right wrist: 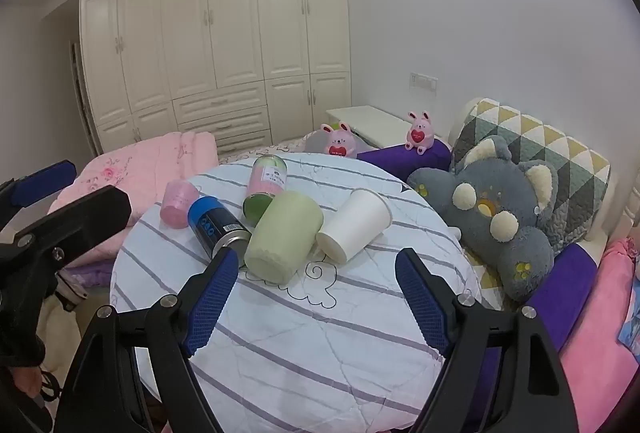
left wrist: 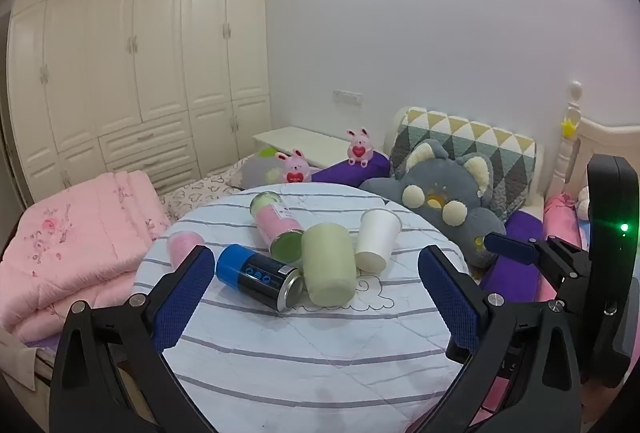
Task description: Flip cup upright
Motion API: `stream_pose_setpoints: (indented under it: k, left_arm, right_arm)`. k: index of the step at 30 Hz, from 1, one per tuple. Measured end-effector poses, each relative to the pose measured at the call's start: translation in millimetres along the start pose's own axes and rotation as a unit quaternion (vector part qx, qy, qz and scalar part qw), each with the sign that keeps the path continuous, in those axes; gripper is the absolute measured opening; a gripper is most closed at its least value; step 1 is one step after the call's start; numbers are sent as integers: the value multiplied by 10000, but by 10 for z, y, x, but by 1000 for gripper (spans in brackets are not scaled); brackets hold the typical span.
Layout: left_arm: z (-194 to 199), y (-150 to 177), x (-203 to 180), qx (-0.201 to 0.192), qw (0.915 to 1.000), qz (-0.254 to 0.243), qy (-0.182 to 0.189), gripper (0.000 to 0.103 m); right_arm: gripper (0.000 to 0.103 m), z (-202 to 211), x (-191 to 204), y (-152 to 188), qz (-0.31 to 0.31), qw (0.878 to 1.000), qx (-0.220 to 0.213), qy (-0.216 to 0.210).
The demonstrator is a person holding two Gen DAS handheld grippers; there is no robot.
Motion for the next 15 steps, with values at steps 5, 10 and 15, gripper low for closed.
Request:
stream_pose_setpoints:
  k: [5,10,15]
  left_arm:
    - [-24,32,1,33,10000,47,-15,103]
    - [-34,7,37,66,9999,121,-9,103]
    - [-48,15,54,85,9998,156,-9,103]
  right_arm:
    - [82,11,-4,4,-30,9999,-106,-35]
    - [82,-52,32,50,-11,10000,-48,-46]
    - [82,-83,17,23,-39,10000,27,-48]
Point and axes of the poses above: each gripper's, at about its wrist camera, not at the fingertips, and z roughly against the way its jaws point, x to its left, y to its underside, the point moved 1 cm from there along -z, roughly the way its jaws point, and after that the axes turned 9 degrees about -x, right-handed, at the moved point
